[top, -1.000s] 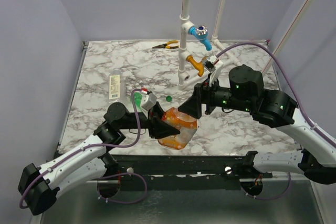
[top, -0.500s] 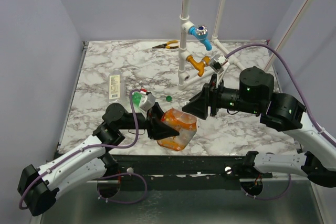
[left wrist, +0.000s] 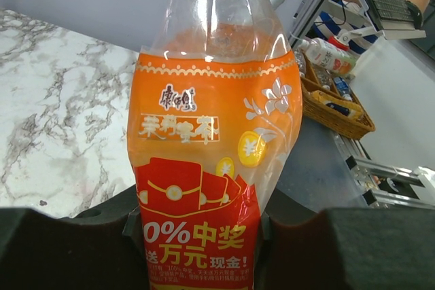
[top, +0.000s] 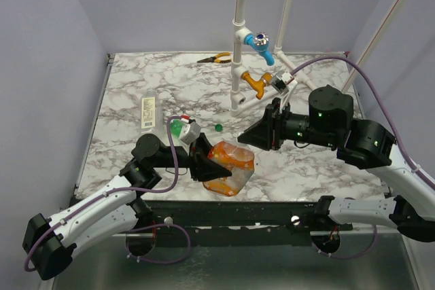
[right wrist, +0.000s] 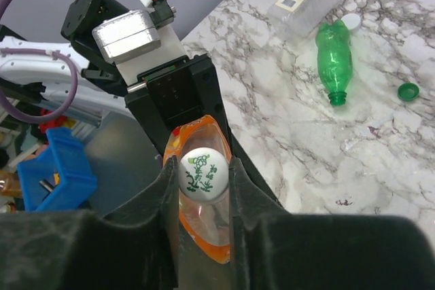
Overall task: Screw on the bottle caps
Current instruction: Screw the bottle cap onto the plastic bottle.
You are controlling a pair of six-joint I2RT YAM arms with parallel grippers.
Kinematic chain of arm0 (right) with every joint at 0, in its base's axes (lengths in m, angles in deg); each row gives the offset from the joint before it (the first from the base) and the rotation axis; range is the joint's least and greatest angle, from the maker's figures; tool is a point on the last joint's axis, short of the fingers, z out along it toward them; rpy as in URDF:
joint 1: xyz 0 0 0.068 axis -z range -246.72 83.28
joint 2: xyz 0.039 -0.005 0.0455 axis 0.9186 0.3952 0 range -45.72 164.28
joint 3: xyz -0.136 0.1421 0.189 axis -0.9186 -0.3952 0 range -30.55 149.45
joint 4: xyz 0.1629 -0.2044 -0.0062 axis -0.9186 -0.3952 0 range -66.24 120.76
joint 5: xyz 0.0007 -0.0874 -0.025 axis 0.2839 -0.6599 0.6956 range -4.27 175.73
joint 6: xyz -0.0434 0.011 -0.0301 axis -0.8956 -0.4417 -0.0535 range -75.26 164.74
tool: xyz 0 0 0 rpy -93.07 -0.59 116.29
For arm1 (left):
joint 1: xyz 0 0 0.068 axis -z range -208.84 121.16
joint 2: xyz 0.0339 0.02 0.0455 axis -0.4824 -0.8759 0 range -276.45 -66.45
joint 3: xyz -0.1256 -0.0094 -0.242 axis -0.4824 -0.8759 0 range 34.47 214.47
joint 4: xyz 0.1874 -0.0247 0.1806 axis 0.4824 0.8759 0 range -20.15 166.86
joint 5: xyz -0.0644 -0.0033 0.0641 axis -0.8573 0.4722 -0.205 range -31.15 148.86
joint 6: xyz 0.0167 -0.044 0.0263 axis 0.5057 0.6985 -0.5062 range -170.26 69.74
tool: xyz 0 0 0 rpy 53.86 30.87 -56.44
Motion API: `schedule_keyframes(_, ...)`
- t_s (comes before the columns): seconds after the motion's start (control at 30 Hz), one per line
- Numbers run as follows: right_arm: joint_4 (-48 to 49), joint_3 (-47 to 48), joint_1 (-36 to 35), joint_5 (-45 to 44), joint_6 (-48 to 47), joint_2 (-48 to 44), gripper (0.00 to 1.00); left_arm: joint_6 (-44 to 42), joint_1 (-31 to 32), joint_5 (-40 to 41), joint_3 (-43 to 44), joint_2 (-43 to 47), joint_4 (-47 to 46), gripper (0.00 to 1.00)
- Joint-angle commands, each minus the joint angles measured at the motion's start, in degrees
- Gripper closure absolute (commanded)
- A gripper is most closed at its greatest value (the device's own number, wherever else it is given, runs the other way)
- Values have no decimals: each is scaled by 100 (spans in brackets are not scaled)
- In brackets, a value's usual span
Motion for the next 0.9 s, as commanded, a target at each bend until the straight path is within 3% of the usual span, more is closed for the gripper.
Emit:
schedule_keyframes(0.0,-451,340,-43,-313,415,313,86,-342,-33,809,168,107,216,100)
schedule_keyframes(0.13,-967,724,-47,-917,1311,989,99,-988,-25,2230,258,204,780,100)
schedule_keyframes(0.3,-1225,1008,-42,-1585,2267,1736,99,-1708,72,3877,513,242,1092,100)
schedule_keyframes(0.5,-1401,1452,-49,-2066,2767,2551,99,-2418,358,5508,900,27,1346,100)
schedule_keyframes(0.77,-1055,1511,-44,-2378,3002,3022,99,-3557,1641,7762,1071,-623,1177,100)
schedule_keyframes(0.87,-1063,1629,-39,-2357,3045,3192,99,-3680,1821,8274,1015,-733,918,100)
